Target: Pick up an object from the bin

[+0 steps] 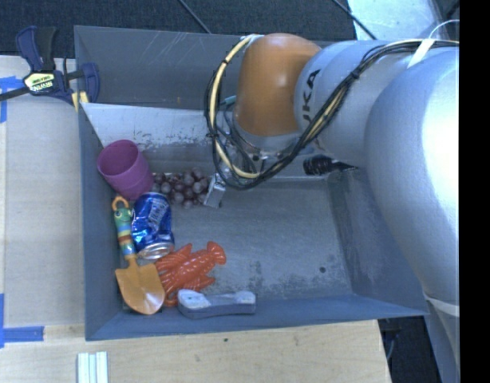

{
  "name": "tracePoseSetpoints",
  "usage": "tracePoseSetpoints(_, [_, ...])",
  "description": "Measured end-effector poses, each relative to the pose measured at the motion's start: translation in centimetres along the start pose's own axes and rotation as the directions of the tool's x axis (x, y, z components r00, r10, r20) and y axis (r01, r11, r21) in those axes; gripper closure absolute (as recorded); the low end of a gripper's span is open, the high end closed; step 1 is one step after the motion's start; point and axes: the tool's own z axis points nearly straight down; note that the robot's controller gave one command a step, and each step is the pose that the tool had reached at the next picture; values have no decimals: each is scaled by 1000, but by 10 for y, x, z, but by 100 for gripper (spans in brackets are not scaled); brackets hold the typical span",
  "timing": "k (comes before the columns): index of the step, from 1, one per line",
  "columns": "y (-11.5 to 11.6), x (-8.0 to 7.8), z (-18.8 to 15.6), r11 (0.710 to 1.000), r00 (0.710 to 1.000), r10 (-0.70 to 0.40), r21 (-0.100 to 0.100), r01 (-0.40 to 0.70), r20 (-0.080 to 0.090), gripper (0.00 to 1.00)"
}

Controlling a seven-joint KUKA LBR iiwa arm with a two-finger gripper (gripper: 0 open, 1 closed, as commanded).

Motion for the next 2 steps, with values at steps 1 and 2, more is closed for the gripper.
tracePoseSetpoints(1, [18, 10, 53, 987, 987, -159, 1, 159, -15, 0])
tracePoseSetpoints(2, [27, 12, 55, 987, 987, 158, 0, -158, -9, 0])
